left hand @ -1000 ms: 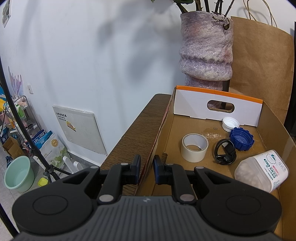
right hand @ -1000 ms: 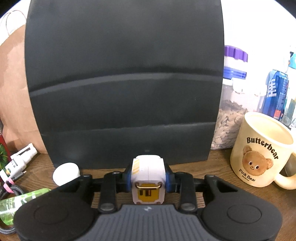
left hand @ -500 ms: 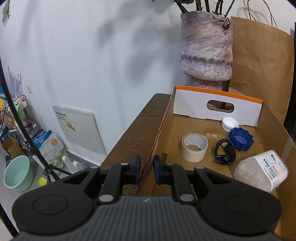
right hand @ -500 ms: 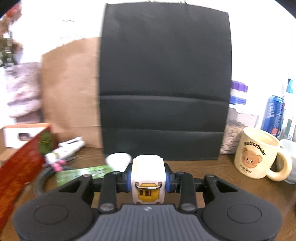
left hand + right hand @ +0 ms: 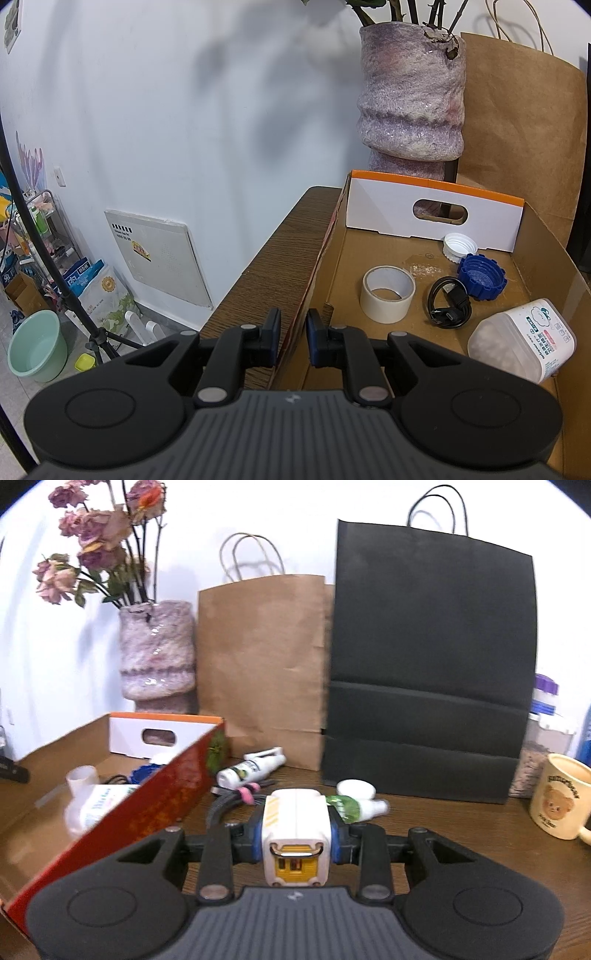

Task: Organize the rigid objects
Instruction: 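Carry the plug adapter into the orange box and release it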

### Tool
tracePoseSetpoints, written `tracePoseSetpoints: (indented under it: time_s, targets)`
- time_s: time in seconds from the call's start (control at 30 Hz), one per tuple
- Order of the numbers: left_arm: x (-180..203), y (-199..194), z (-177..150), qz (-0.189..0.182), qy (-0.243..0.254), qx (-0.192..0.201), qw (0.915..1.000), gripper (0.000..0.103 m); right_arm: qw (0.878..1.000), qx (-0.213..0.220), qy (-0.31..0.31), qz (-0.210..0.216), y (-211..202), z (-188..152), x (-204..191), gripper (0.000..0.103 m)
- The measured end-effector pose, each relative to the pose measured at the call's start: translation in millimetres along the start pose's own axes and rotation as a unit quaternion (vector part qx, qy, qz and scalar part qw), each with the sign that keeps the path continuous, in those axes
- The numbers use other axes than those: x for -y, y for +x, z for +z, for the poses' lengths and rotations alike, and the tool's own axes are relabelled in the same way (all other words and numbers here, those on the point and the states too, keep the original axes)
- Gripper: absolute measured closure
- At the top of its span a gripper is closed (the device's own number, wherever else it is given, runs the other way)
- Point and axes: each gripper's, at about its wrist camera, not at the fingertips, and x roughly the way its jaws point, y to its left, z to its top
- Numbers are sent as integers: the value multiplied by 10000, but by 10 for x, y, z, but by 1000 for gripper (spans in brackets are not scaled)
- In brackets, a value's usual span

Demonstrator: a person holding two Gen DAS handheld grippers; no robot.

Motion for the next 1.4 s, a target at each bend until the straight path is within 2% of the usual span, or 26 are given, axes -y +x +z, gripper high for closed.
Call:
tracePoseSetpoints:
  time_s: [0.43,0.8,1.07,1.4]
  targets:
    - [0,2,0,1,0,-2,10000,87,9983,504,-29,277,49,357,-332,72]
    - [1,5,3,2,-14,-7,10000,87,9971,663,169,324,222,591,-535,72]
    - [2,3,0,2,-7,-4,10000,87,9955,644,38,700,384,744,-939,72]
    - [3,4,-2,6,-2,1,10000,87,9936,153,-340,1070,670,803,-1400,72]
